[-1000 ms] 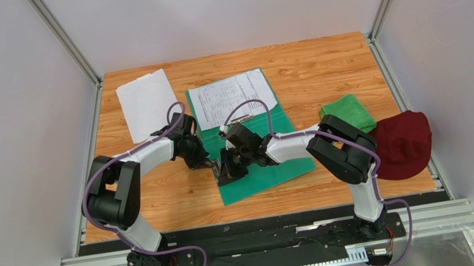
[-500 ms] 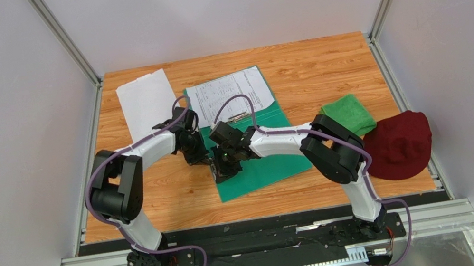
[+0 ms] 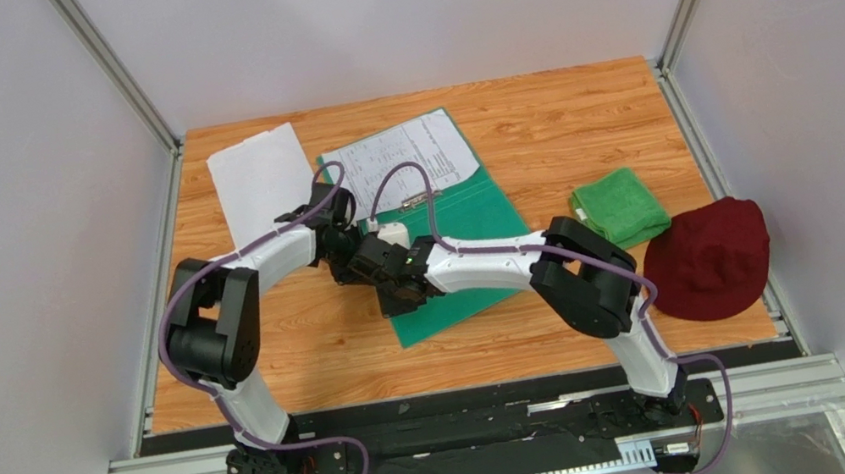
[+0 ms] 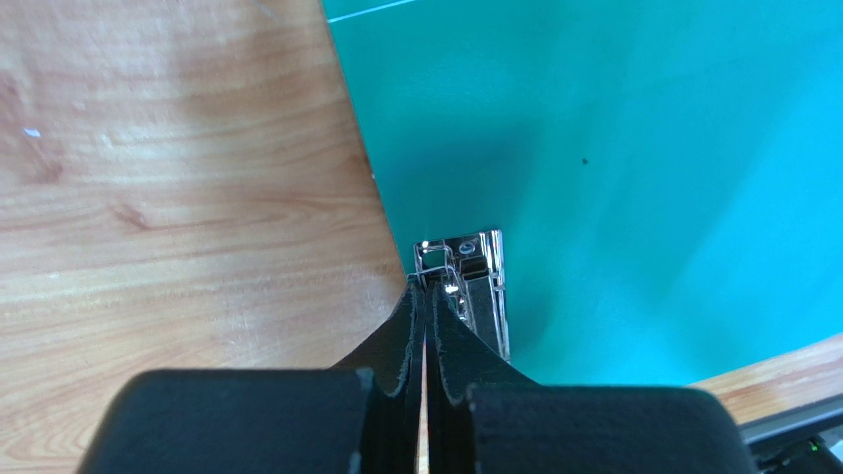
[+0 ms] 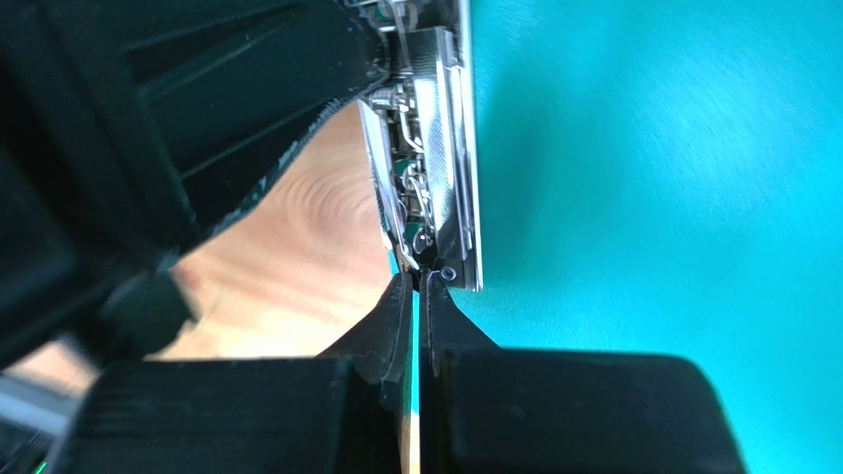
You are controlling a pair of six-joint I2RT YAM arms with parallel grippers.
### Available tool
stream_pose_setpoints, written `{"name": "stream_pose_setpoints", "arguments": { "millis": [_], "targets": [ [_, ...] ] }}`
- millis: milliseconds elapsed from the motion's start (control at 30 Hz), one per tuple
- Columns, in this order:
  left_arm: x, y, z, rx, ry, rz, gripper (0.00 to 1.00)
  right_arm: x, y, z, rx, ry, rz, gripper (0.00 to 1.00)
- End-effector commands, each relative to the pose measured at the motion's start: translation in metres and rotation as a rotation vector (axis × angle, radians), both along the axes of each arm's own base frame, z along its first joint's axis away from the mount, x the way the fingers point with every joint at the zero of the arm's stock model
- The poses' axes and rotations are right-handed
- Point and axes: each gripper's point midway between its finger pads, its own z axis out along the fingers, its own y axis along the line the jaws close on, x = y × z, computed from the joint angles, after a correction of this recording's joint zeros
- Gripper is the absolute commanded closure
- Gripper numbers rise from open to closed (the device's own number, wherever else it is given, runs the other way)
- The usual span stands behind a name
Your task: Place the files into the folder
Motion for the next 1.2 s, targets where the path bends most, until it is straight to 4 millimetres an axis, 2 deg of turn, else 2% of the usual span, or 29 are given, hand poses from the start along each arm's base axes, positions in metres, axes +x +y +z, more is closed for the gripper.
{"name": "stream_pose_setpoints", "arguments": {
  "millis": [0,167,200,267,300,333,400,500,567,633,767,867,900,1000,1067,1100,1167],
  "targets": [
    [-0.018,0.01,-0.008,0.06,0.068,-0.058,1.0,-0.013,-0.195,-0.089,-0.835,0.016,0.01,1.0],
    [-0.016,0.005,-0.007,0.033,0.067,-0.075,1.0,-0.012,-0.179,-0.085,-0.768,0.024,0.024,1.0],
    [-0.017,0.004,-0.007,0.03,0.068,-0.079,1.0,-0.019,-0.169,-0.087,-0.688,0.08,0.025,1.0],
    [-0.016,0.003,-0.007,0.025,0.07,-0.087,1.0,-0.019,-0.156,-0.09,-0.553,0.102,0.012,1.0],
    [-0.017,0.003,-0.009,0.025,0.072,-0.09,1.0,-0.025,-0.139,-0.09,-0.439,0.147,0.034,1.0],
    [-0.017,0.003,-0.009,0.025,0.071,-0.098,1.0,-0.015,-0.119,-0.074,-0.317,0.092,0.045,1.0],
    [-0.018,0.005,-0.012,0.035,0.072,-0.101,1.0,-0.004,-0.106,-0.055,-0.242,0.095,0.06,1.0],
    [-0.02,0.004,-0.014,0.027,0.083,-0.107,1.0,0.01,-0.076,-0.013,-0.13,0.05,0.139,1.0],
    [-0.02,0.001,-0.015,0.013,0.082,-0.106,1.0,0.018,-0.066,0.007,-0.061,0.052,0.144,1.0],
    [-0.022,0.0,-0.017,0.006,0.088,-0.109,1.0,0.014,-0.061,0.012,-0.007,0.103,0.15,1.0],
    [-0.026,0.001,-0.02,0.009,0.097,-0.115,1.0,0.014,-0.069,0.001,0.044,0.198,0.089,1.0],
    [-0.029,0.002,-0.021,0.008,0.101,-0.114,1.0,0.013,-0.086,-0.02,-0.038,0.246,0.053,1.0],
    [-0.029,0.001,-0.021,0.003,0.1,-0.115,1.0,0.011,-0.092,-0.032,-0.076,0.257,0.048,1.0],
    [-0.028,0.004,-0.021,0.018,0.094,-0.121,1.0,0.01,-0.109,-0.05,-0.19,0.27,0.035,1.0],
    [-0.029,0.007,-0.02,0.035,0.095,-0.123,1.0,0.012,-0.119,-0.051,-0.223,0.262,0.031,1.0],
    [-0.029,0.008,-0.021,0.038,0.096,-0.125,1.0,0.006,-0.108,-0.048,-0.14,0.293,0.048,1.0],
    [-0.029,0.008,-0.019,0.038,0.092,-0.125,1.0,0.015,-0.095,-0.022,-0.013,0.216,0.033,1.0]
  ]
}}
